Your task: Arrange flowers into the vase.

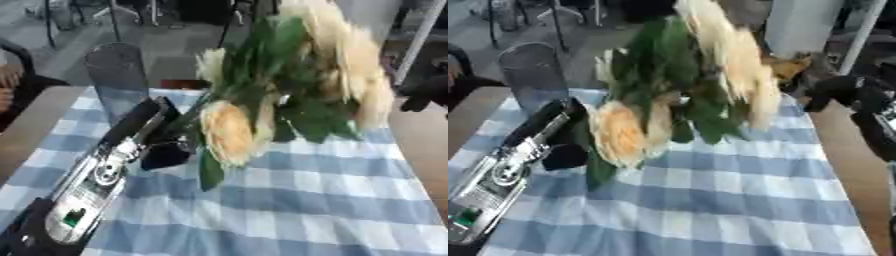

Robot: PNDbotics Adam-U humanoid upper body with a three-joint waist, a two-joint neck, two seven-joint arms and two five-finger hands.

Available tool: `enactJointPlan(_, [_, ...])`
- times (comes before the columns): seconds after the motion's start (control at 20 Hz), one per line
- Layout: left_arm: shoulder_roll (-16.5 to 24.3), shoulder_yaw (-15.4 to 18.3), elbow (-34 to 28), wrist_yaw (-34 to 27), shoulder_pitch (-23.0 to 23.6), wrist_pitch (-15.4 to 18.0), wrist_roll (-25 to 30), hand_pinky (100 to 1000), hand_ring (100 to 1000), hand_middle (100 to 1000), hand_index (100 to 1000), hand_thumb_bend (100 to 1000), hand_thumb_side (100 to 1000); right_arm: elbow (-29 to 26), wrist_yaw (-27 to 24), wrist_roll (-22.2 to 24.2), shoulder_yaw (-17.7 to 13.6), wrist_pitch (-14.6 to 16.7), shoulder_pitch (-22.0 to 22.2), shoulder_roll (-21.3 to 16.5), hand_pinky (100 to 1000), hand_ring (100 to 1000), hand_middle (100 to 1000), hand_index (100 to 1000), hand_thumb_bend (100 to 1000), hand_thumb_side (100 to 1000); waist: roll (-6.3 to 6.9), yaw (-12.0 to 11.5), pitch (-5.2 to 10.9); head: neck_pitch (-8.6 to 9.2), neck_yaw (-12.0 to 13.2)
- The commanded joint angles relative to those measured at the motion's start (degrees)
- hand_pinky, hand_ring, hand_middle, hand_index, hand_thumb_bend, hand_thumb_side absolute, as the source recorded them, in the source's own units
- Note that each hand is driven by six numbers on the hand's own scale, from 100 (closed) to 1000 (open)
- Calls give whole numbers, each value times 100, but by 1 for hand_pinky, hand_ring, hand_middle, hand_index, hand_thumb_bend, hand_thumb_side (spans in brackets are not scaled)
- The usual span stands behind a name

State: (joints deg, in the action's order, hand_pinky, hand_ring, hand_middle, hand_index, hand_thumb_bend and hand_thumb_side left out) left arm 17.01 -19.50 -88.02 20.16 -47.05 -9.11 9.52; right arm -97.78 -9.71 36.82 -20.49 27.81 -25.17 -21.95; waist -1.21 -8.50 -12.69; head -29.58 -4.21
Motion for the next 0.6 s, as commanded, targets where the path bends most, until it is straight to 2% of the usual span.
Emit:
enactJointPlan(0.05, [68, 249, -323, -823, -176, -264, -97, 100, 100, 100, 100, 100, 541, -59, -11, -22, -58, 30, -62, -155, 785, 585, 494, 779, 100, 1000, -3, 7, 117, 39, -32])
enactJointPlan(0.1, [89, 275, -370, -977, -193, -311, -125, 100, 100, 100, 100, 100, 581, -61, -12, -30, -56, 27, -64, -152, 784, 584, 494, 778, 100, 1000, -3, 7, 121, 31, -33])
enactJointPlan(0.3, [278, 555, -606, -1992, -373, -490, -363, 100, 100, 100, 100, 100, 616, -97, -61, -92, -33, -32, -90, -129, 784, 584, 494, 777, 100, 1000, -2, 15, 149, -49, -37])
enactJointPlan(0.6, [575, 768, -868, -3304, -561, -734, -696, 100, 100, 100, 100, 100, 667, -109, -71, -150, -26, -57, -81, -141, 784, 583, 493, 775, 100, 1000, -1, 22, 156, -97, -4])
